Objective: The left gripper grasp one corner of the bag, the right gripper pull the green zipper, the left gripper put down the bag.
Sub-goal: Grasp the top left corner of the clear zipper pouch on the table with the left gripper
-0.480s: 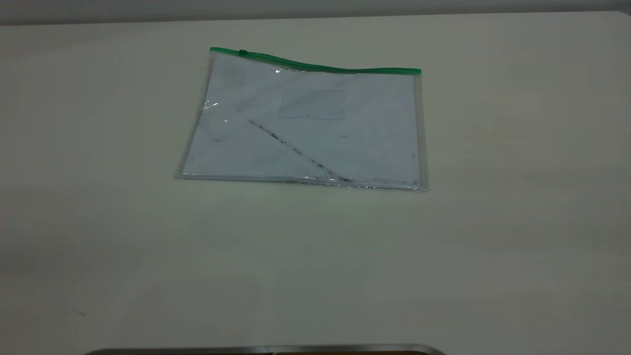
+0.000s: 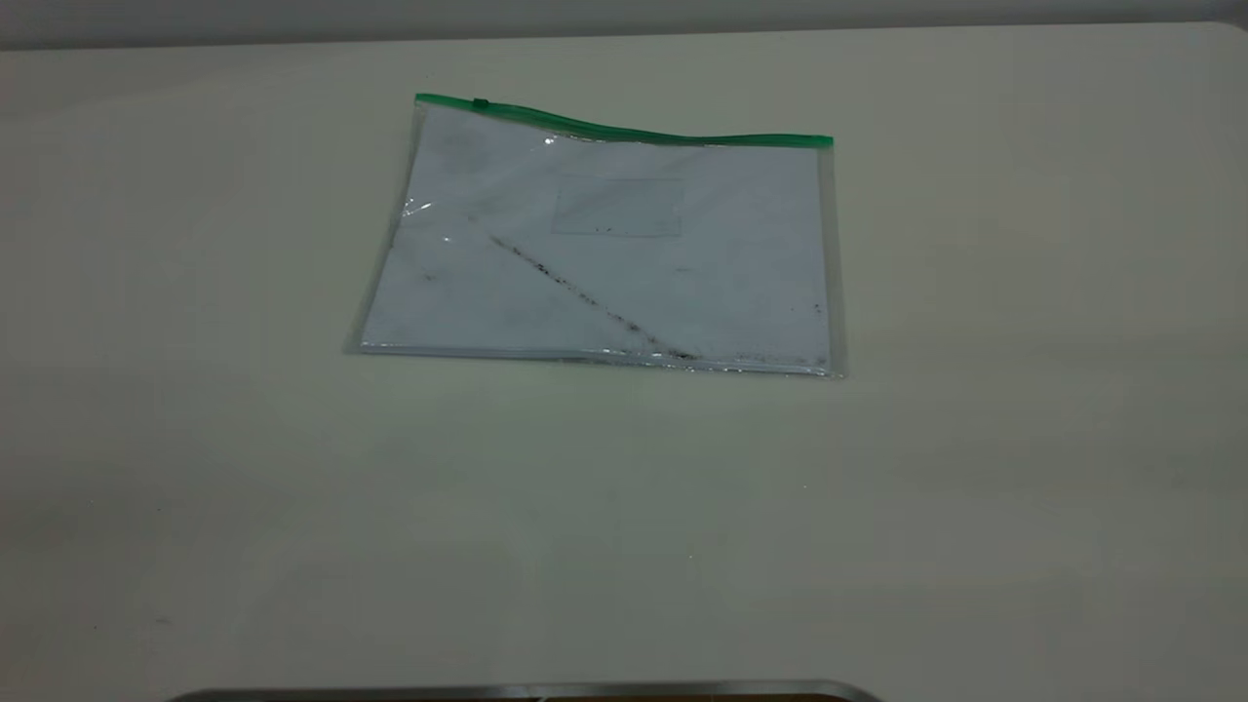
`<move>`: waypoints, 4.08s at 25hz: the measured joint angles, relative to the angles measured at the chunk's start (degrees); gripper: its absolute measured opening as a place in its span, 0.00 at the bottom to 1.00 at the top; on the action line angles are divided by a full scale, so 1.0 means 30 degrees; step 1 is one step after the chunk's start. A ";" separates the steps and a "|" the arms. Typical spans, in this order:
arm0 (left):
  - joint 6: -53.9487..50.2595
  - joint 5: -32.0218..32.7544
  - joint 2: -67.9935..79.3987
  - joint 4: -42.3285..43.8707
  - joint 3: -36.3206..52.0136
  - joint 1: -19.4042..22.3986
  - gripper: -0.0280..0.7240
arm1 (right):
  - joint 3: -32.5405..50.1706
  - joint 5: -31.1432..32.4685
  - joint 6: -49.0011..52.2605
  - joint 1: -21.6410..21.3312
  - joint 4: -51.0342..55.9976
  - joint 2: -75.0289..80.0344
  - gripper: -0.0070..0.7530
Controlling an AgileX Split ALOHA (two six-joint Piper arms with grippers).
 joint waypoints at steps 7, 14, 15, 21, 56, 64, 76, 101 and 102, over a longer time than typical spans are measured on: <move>0.0000 0.0000 0.0000 0.0000 0.0000 0.0000 0.62 | 0.0000 0.0000 0.0000 0.0000 0.0000 0.0000 0.55; 0.0000 0.0000 0.0000 0.0000 0.0000 0.0000 0.62 | 0.0000 0.0000 0.0000 0.0000 0.0000 0.0000 0.55; 0.0000 -0.0015 0.0000 0.0000 0.0000 0.0000 0.62 | 0.0000 0.0000 0.0000 0.0000 0.0000 0.0000 0.55; 0.0000 -0.0171 0.0000 0.0000 0.0000 0.0000 0.62 | 0.0000 0.0000 0.0000 0.0000 0.0000 0.0000 0.55; 0.3980 -1.0596 2.3780 -0.3998 -0.8643 0.0000 0.80 | -0.1725 -0.7665 -0.0196 0.0000 0.4076 1.1145 0.77; 1.0831 -1.1248 3.2889 -1.0221 -1.3808 0.0000 0.80 | -0.1725 -1.1035 -0.1123 0.0000 0.4533 1.4470 0.77; 1.7812 -1.1147 4.2091 -1.5097 -1.8256 -0.0264 0.80 | -0.1725 -1.4041 -0.2836 0.0000 0.4589 1.9520 0.77; 1.9734 -1.1476 5.0461 -1.7888 -2.5260 -0.1713 0.80 | -0.1740 -1.4319 -0.3314 0.0000 0.4605 2.1759 0.77; 1.9882 -1.1482 5.0565 -1.8124 -2.5278 -0.1713 0.80 | -0.1740 -1.4319 -0.3321 0.0000 0.4605 2.1759 0.77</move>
